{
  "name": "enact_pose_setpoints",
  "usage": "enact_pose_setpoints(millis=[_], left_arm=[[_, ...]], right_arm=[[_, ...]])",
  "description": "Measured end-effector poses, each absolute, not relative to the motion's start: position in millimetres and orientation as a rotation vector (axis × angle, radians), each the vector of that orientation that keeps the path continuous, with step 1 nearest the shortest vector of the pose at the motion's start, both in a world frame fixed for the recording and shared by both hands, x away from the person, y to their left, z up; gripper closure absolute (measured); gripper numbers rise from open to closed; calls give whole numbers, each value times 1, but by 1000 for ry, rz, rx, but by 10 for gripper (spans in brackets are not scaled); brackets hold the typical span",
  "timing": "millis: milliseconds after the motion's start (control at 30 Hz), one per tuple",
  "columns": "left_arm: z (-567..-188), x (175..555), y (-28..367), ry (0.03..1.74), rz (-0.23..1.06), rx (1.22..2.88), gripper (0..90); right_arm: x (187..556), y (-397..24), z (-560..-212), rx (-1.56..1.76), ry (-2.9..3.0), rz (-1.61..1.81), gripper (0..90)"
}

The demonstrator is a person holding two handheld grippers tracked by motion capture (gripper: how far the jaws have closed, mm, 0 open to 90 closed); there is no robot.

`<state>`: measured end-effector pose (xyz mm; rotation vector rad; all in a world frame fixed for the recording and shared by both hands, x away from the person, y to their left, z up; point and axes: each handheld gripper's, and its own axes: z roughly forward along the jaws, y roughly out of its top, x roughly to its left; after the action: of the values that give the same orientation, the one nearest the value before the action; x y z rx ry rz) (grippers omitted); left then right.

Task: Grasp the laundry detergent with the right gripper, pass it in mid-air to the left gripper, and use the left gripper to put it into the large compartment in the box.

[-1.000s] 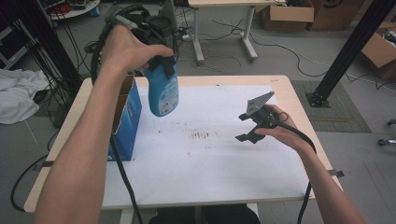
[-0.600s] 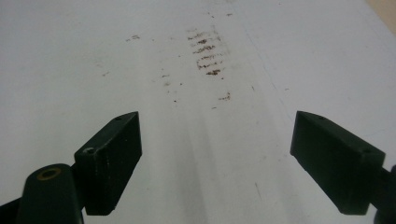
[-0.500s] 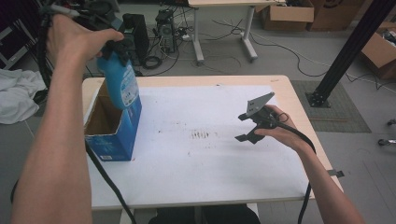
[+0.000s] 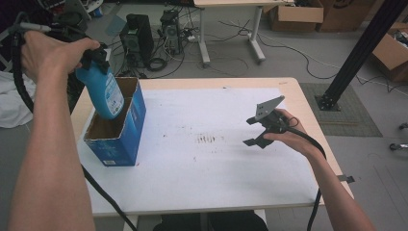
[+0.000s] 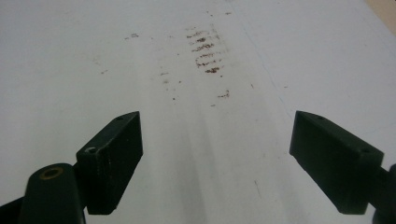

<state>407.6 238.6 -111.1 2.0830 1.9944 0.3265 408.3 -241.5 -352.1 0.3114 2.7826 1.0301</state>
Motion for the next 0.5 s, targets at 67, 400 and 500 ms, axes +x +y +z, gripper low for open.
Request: enact_pose_setpoints(millis=[67,400,500], left_arm=[[-118,408,239,2004,334,2068,377],[-174,414,244,2051,311,2078,376],[-193,414,246,2061,294,2073,376]], right_arm=[[408,-242,-352,308,2784,1030,171],[404,-243,-356,307,2790,1013,172],[404,-242,-358,308,2794,1007,172]])
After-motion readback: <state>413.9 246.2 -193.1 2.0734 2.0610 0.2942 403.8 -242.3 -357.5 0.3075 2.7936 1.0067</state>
